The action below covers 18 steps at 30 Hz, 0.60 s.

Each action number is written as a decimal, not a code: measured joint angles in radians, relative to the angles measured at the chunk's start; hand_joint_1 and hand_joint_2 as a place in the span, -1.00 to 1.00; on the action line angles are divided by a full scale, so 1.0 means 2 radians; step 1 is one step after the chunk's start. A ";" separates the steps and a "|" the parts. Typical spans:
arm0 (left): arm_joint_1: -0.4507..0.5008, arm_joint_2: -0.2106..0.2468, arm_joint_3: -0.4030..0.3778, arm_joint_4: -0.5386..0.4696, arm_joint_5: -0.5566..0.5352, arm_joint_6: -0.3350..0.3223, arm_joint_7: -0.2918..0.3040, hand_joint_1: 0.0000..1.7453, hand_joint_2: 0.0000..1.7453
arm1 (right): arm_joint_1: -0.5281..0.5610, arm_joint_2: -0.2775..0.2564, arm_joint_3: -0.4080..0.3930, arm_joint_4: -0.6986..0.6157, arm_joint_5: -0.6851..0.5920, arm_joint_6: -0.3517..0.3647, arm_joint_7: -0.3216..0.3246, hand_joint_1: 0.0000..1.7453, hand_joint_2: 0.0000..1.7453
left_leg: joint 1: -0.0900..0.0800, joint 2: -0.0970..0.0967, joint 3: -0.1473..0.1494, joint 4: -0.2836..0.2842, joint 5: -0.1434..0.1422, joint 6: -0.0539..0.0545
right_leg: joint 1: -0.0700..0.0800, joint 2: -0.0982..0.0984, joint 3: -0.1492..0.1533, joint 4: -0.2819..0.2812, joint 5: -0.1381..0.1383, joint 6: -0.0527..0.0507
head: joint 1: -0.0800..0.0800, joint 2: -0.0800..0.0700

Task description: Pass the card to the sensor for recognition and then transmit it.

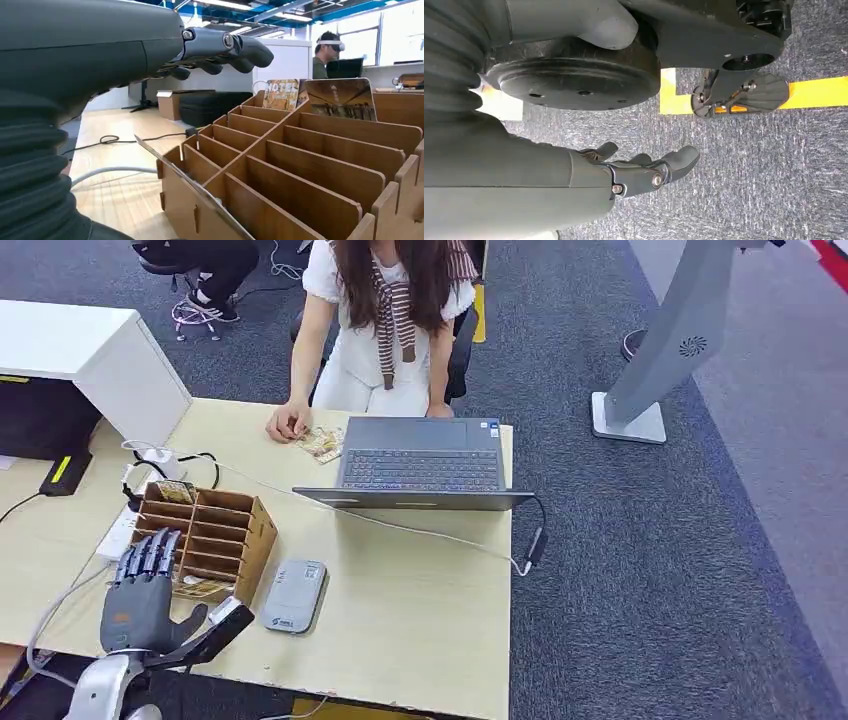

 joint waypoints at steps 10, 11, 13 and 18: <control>0.001 -0.002 0.000 0.000 -0.002 -0.009 0.002 1.00 1.00 | 0.000 0.000 0.000 0.000 0.000 0.000 0.000 -1.00 1.00 | 0.000 0.000 0.000 0.000 0.000 0.000 | 0.000 0.000 0.000 0.000 0.000 0.000 | 0.000 0.000; 0.001 -0.002 0.000 0.000 -0.002 -0.011 0.002 1.00 1.00 | 0.000 0.000 0.000 0.000 0.000 0.000 0.000 -1.00 1.00 | 0.000 0.000 0.000 0.000 0.000 0.000 | 0.000 0.000 0.000 0.000 0.000 0.000 | 0.000 0.000; 0.002 -0.002 0.000 0.000 0.000 -0.012 0.002 1.00 1.00 | 0.000 0.000 0.000 0.000 0.000 0.000 0.000 -1.00 1.00 | 0.000 0.000 0.000 0.000 0.000 0.000 | 0.000 0.000 0.000 0.000 0.000 0.000 | 0.000 0.000; 0.003 -0.002 0.000 0.000 0.005 -0.013 0.002 1.00 1.00 | 0.000 0.000 0.000 0.000 0.000 0.000 0.000 -1.00 1.00 | 0.000 0.000 0.000 0.000 0.000 0.000 | 0.000 0.000 0.000 0.000 0.000 0.000 | 0.000 0.000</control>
